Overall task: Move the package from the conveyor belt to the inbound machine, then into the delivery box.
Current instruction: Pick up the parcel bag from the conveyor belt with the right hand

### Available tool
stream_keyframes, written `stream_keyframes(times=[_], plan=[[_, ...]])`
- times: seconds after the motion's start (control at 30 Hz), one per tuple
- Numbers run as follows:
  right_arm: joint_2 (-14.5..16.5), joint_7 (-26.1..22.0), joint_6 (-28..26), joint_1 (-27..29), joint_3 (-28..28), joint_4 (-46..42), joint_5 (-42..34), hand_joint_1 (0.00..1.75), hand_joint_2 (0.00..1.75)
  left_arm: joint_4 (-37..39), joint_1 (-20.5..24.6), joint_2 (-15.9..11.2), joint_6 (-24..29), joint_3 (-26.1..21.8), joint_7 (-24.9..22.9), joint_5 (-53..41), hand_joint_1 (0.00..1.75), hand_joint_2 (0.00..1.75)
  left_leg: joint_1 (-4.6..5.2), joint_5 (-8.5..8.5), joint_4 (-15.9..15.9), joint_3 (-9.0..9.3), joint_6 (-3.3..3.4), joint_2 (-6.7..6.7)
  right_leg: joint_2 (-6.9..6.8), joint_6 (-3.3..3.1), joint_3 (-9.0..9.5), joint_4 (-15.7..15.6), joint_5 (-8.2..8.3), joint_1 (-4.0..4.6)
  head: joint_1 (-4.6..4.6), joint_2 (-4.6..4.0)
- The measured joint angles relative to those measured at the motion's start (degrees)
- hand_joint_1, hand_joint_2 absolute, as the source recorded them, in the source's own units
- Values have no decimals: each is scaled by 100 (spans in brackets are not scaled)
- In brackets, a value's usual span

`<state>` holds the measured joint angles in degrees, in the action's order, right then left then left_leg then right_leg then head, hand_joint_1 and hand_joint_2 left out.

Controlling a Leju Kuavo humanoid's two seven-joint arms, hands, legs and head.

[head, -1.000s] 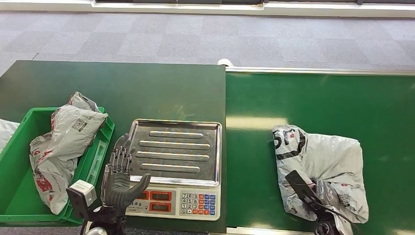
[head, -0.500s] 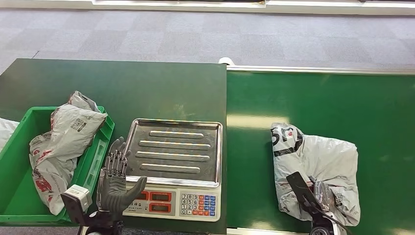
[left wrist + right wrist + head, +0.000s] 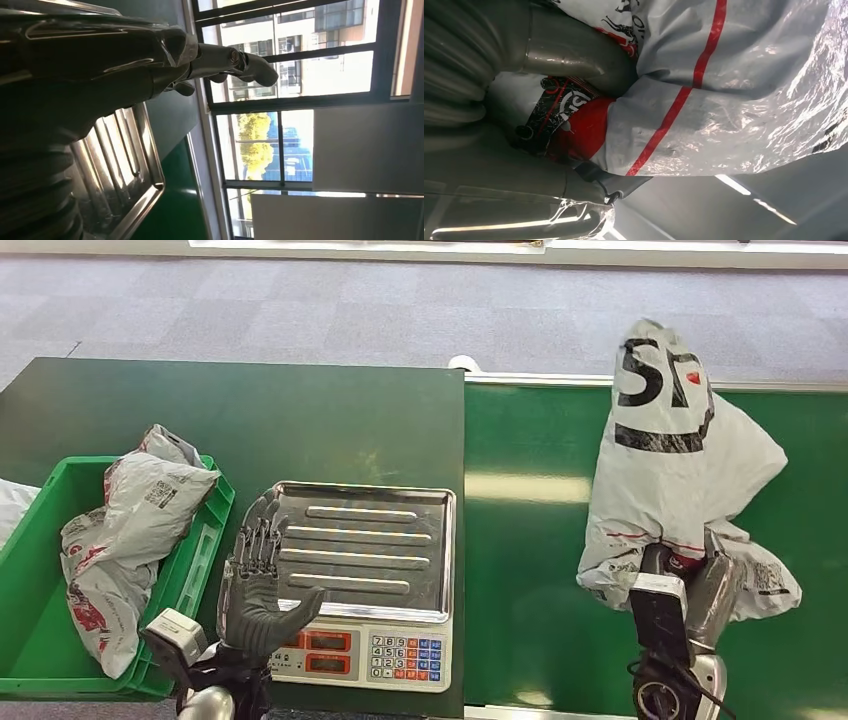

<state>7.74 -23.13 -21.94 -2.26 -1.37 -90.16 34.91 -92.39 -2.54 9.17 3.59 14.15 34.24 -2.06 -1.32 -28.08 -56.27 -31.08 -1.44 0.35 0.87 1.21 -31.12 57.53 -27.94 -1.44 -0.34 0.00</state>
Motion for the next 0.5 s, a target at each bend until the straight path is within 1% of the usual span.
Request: stream_keyframes(times=[0.13, 0.27, 0.3, 0.4, 0.5], plan=[[54, 435, 351, -531, 669, -303, 269, 173, 175, 27, 334, 4, 39, 64, 67, 57, 0, 175, -1, 7, 0, 1, -2, 0, 0, -1, 0, 3, 4, 1, 0, 0], [85, 933, 933, -979, 1321, -318, 699, 173, 175, -15, 544, -3, 121, 55, 91, 200, 0, 175, -1, 8, 0, -3, -3, -3, -2, -1, -1, 4, 4, 1, 0, 0], [93, 1035, 1082, -1066, 1459, -294, 818, 174, 175, -32, 583, -8, 152, 48, 99, 223, 0, 175, -1, 8, 0, -5, -3, -4, -3, -1, -2, 5, 4, 1, 1, 0], [122, 1303, 1571, -1317, 1805, -104, 1098, 169, 175, -84, 669, -25, 260, -14, 135, 275, 0, 175, -1, 8, 0, -13, -3, -7, -5, -1, -6, 5, 3, 1, 1, 0], [178, 1567, 2141, -1598, 2051, 308, 1329, 168, 175, -175, 722, -29, 394, -167, 153, 285, 0, 175, -1, 8, 0, -18, -4, -7, -5, -1, -11, 5, 3, 1, 2, 0]])
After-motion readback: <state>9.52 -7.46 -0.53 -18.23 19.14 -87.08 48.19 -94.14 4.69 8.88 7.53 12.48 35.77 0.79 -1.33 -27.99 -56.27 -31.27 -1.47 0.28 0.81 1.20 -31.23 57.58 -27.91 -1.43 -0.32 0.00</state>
